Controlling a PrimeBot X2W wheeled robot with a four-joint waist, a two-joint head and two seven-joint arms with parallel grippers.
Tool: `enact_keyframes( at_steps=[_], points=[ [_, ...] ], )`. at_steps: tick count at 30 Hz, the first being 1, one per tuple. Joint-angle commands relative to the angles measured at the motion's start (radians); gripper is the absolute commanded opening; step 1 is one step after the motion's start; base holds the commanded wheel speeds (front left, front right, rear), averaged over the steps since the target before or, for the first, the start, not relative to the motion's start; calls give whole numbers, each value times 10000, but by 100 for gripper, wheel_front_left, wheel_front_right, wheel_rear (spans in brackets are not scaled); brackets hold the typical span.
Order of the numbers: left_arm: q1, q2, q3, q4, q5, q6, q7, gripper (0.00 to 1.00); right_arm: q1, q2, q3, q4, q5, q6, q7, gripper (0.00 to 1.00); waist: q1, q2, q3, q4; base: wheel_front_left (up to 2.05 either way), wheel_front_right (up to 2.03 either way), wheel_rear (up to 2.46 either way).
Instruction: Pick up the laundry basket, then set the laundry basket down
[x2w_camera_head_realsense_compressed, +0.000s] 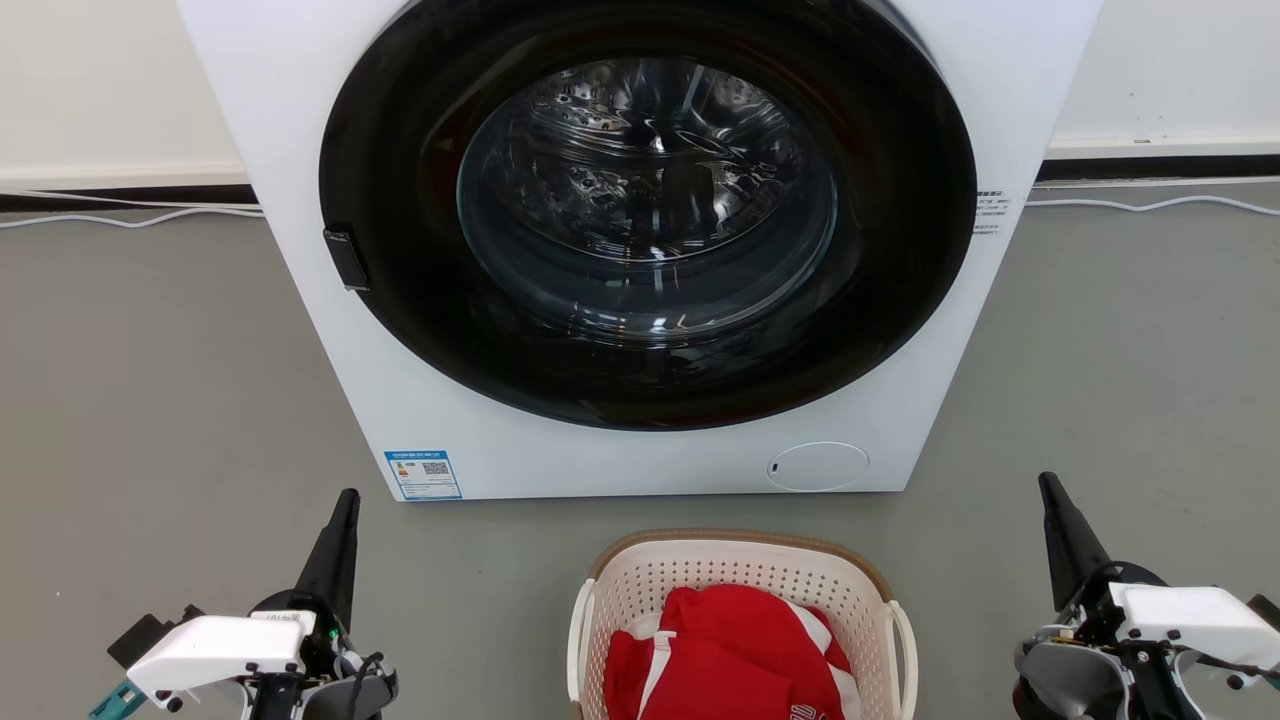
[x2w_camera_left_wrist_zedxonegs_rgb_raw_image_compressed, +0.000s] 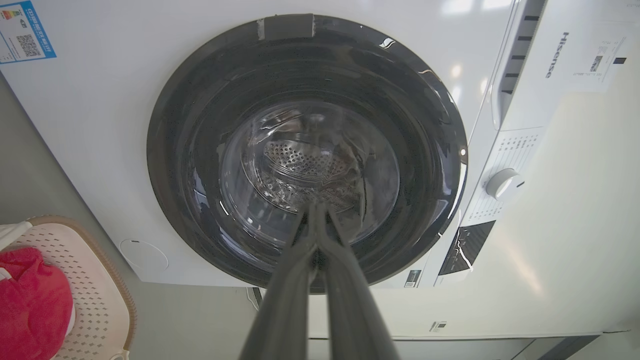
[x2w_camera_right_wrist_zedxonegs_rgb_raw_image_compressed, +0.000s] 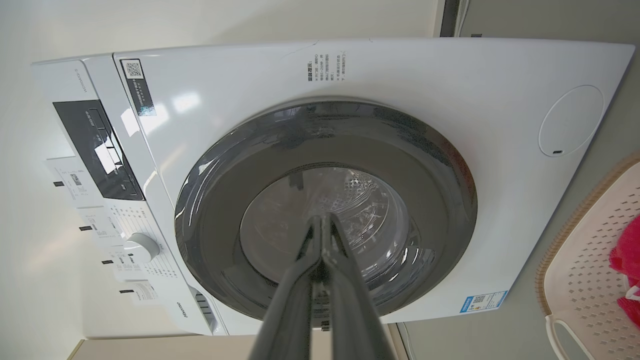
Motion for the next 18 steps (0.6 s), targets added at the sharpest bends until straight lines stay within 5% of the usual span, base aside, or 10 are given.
enact_keyframes(
  at_steps=[1, 5, 6, 11, 18],
  points=[
    [-168, 139, 297, -289, -51, -100, 18, 0, -104, -18, 179, -299, 68, 73, 73, 0, 0, 0, 0, 0, 0, 0, 0],
    [-168, 139, 297, -289, -51, -100, 18, 0, -104, -18, 179, -299, 68, 73, 73, 0, 0, 0, 0, 0, 0, 0, 0],
    [35, -32, -4, 197, 1, 23, -4, 100, 30, 15, 27, 158, -2, -4, -3, 100, 0, 0, 1, 0, 0, 0, 0],
    [98, -50, -74, 194, 12, 29, -194, 100, 122, 28, 200, 92, -27, 1, -203, 100, 23, 0, -11, 0, 0, 0, 0],
    [91, 1, -199, 30, 220, 21, -412, 100, 120, -5, 403, -111, -217, 5, -414, 100, 1, 0, 26, -1, 0, 0, 0]
  ],
)
